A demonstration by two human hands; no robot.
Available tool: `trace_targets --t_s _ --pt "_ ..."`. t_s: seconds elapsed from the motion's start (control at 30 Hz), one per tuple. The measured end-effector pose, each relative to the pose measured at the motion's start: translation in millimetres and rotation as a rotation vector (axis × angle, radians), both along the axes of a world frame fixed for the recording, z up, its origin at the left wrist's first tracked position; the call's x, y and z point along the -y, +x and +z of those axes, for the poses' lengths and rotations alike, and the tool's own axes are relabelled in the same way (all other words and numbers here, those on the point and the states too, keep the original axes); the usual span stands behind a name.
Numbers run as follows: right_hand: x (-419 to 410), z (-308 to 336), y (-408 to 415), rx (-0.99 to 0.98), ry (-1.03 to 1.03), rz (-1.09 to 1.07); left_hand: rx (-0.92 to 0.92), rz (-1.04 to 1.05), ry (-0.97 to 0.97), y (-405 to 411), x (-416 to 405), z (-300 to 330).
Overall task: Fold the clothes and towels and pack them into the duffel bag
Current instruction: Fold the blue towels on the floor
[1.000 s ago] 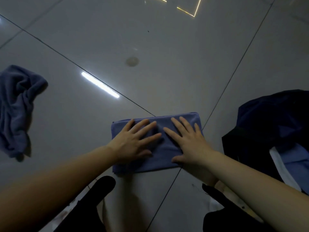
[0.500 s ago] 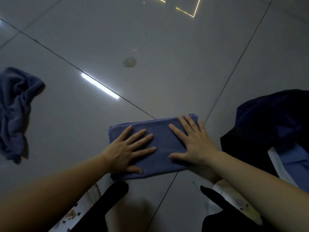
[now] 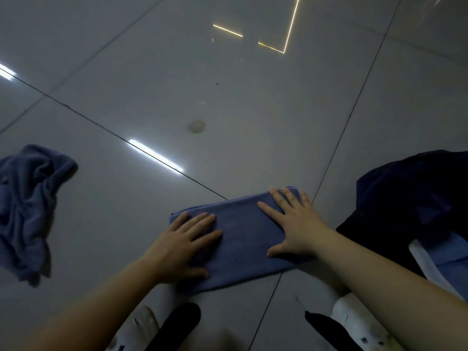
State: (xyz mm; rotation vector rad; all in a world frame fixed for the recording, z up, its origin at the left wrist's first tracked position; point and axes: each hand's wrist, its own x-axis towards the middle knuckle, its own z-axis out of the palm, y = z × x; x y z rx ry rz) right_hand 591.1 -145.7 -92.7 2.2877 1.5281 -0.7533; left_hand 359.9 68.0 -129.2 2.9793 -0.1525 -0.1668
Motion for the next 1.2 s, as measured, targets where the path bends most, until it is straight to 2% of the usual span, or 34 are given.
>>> trace_targets --t_s 0.1,0.13,0.2,0.23,0.27,0.43,0.5,0.6,0.77,0.9,0.97,1.03,1.13,1.2 --pt "-27.6 11.9 -15.5 -0.045 0.105 -0.024 0.220 0.584 -0.286 -7.4 4.8 6.1" --pt "-35.2 11.7 -24.5 -0.077 0.114 -0.013 0.241 0.818 -0.440 -5.8 6.2 7.8" --pt "-42.8 7.4 -41.6 -0.104 0.035 0.025 0.196 1.222 -0.917 0.5 10.0 8.9" --pt "-44.7 3.3 -45.8 -0.093 -0.013 0.027 0.191 1.340 -1.124 3.1 11.5 9.4" --pt "-45.9 -1.3 -47.5 -0.080 -0.045 0.015 0.211 1.394 -1.225 5.2 12.8 9.7" --pt "-53.7 -4.8 -49.7 -0.101 -0.128 -0.028 0.189 1.346 -1.452 3.9 22.6 18.2" --pt "-53.6 -3.6 -48.9 -0.104 -0.134 -0.028 0.087 1.271 -1.537 -1.4 21.0 23.2" --pt "-52.5 -4.8 -47.6 -0.113 -0.126 -0.028 -0.069 1.161 -1.543 -13.3 23.8 29.1" --pt "-51.5 -1.4 -48.6 -0.119 -0.092 -0.020 -0.029 1.232 -1.596 -11.2 19.3 35.9" --pt "-39.1 -0.4 -49.5 -0.055 -0.024 0.091 0.007 1.264 -1.686 0.0 13.7 35.3" --pt "-37.6 0.4 -49.7 -0.052 -0.039 0.097 0.024 1.292 -1.682 0.4 13.4 33.5" --pt "-41.3 2.9 -48.2 -0.073 -0.088 0.099 0.105 1.341 -1.590 -2.9 13.3 27.4" --pt "-48.2 8.1 -45.3 -0.074 -0.168 0.142 0.137 1.251 -1.350 -5.0 16.8 21.7" --pt "-49.1 8.6 -43.7 -0.054 -0.197 0.167 0.120 1.194 -1.291 -6.1 20.6 20.3"
